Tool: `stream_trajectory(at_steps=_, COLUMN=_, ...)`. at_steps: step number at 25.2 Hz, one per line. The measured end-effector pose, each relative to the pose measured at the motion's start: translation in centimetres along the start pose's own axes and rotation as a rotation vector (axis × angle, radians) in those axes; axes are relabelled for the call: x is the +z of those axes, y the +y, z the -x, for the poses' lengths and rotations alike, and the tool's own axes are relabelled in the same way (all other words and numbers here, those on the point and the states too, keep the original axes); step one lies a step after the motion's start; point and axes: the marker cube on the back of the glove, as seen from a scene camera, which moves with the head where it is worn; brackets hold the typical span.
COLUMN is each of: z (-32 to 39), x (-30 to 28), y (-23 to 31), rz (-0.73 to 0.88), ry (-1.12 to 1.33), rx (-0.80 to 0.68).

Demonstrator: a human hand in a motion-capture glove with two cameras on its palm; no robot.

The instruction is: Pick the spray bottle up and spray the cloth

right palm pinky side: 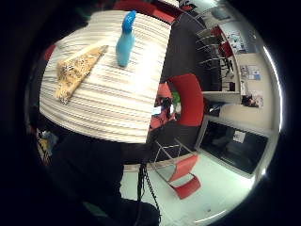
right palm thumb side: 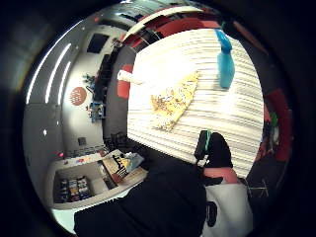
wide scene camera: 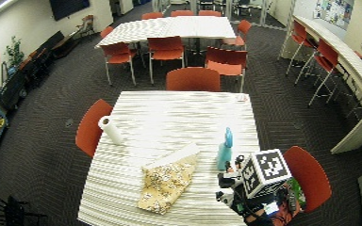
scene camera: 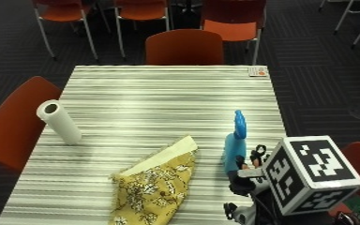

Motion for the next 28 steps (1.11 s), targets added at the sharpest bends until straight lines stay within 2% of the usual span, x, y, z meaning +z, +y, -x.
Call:
stream_trajectory(at_steps=12, z=0.8, x=0.8, y=-0.2, rz=0.021, ry=0.006, rx=-0.038)
stream_trajectory(at_steps=17, z=0.6, x=1.1, y=-0.3, rz=0.007, ry=-0.086, rx=-0.019)
stream_trajectory(at_steps=20, z=0.5, x=1.3, y=-0.3, rz=-0.029, ry=-0.265, rx=0.007)
stream_trajectory(at_steps=24, z=0.3, x=2.1, y=-0.5, rz=-0.12, ry=-0.642, rx=0.031)
stream_trajectory(at_steps=28, z=-0.3, x=3.2, y=-0.6, rz=-0.184, ry=-1.009, rx=0.135)
